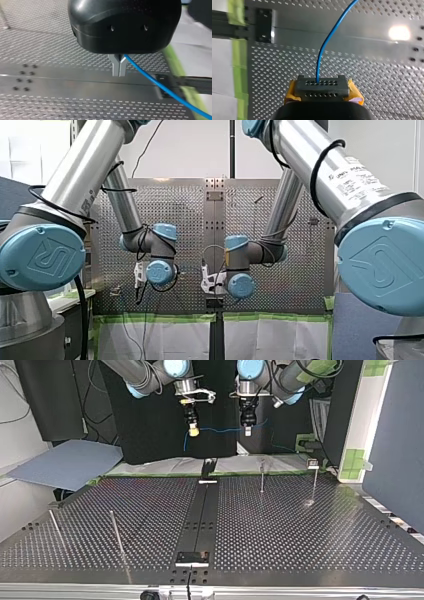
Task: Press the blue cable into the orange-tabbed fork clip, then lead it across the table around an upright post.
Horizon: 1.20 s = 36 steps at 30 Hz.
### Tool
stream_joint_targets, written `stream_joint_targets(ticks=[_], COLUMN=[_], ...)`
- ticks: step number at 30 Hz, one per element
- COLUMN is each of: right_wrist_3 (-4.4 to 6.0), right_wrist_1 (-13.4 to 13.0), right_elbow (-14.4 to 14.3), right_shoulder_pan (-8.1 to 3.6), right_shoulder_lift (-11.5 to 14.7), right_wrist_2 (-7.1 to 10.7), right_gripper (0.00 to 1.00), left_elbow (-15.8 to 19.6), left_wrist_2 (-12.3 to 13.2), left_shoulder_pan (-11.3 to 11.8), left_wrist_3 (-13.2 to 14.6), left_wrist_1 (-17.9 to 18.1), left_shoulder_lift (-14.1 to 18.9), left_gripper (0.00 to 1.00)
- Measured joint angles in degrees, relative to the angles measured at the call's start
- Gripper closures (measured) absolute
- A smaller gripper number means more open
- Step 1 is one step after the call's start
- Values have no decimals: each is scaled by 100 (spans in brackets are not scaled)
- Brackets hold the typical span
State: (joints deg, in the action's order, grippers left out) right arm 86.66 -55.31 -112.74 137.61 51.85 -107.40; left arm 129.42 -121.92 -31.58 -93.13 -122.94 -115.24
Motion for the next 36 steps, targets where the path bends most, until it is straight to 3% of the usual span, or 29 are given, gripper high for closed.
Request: stream_joint_targets(ticks=[4,6,11,16,22,31,36], right_wrist_3=[110,139,272,321,373,389,389], right_wrist_1=[194,280,546,829,834,556,364], right_elbow=[194,278,545,747,781,815,961], right_shoulder_pan=[-53,-88,-189,-225,-215,-138,-91], right_shoulder_lift=[189,274,541,773,649,358,125], right_wrist_2=[-168,-170,21,315,549,684,702], right_gripper=[100,100,100,100,100,100,100], left_elbow=[-54,-62,-55,52,291,673,632], left_wrist_2=[-59,-95,-200,-210,-2,384,584], left_shoulder_pan=[50,72,145,286,544,934,1133], left_wrist_3=[-220,-302,-512,-580,-657,-672,-741], left_wrist_1=[-128,-146,-163,-59,187,577,776], left_shoulder_lift=[224,320,583,854,1023,823,652], left_gripper=[98,98,98,98,98,98,98])
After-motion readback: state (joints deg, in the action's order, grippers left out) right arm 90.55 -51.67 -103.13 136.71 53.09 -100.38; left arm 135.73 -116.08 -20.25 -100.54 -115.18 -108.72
